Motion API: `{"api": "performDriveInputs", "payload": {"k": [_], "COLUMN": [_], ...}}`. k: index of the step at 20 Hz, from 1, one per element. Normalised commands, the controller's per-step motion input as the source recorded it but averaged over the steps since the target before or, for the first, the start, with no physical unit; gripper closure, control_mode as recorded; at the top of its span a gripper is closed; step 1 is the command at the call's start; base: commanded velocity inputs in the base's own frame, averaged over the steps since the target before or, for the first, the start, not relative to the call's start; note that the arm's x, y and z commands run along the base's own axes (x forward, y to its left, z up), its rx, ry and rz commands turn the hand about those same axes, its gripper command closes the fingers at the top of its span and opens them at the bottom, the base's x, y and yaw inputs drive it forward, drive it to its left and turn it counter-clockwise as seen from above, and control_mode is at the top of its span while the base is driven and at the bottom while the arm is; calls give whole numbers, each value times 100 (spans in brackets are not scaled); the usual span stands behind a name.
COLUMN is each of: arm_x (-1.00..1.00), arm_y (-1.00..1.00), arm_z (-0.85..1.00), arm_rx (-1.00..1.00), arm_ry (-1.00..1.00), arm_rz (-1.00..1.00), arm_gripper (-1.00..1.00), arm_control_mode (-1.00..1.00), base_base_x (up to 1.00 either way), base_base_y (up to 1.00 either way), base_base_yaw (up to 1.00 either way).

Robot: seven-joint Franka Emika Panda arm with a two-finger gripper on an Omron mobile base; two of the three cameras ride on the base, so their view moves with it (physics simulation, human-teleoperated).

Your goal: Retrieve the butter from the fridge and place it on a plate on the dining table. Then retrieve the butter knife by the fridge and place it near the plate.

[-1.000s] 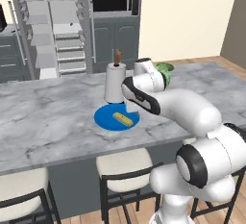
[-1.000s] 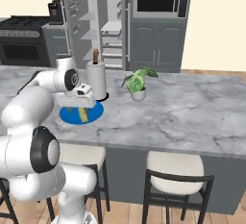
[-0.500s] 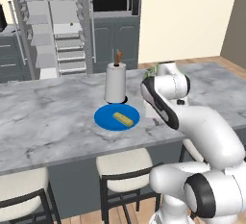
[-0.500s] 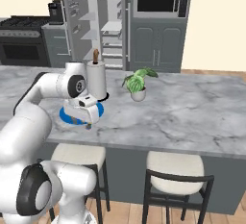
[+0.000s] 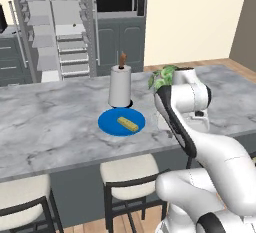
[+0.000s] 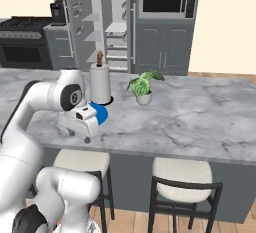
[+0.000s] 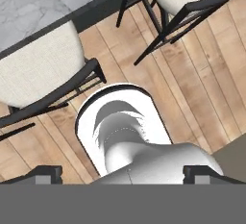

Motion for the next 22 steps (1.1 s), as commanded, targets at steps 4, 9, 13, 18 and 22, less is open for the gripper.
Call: {"api": "performDriveInputs", "payload": {"k": [4, 9, 13, 18, 22], "arm_x": [-29, -13, -15, -7, 0], "arm_y": [0, 0, 3, 0, 0], "arm_z": [23, 11, 5, 1, 0], "arm_rx": [0, 0, 0, 0, 0], "arm_ry": [-3, -12, -18, -1, 0], "arm_rz": [9, 25, 35, 6, 0], "arm_gripper": [-100, -100, -100, -100, -100], "arm_control_mode": [-100, -100, -100, -100, -100], "base_base_x": [0, 0, 0, 0, 0], "base_base_y": [0, 0, 0, 0, 0], "base_base_yaw": [0, 0, 0, 0, 0]}}
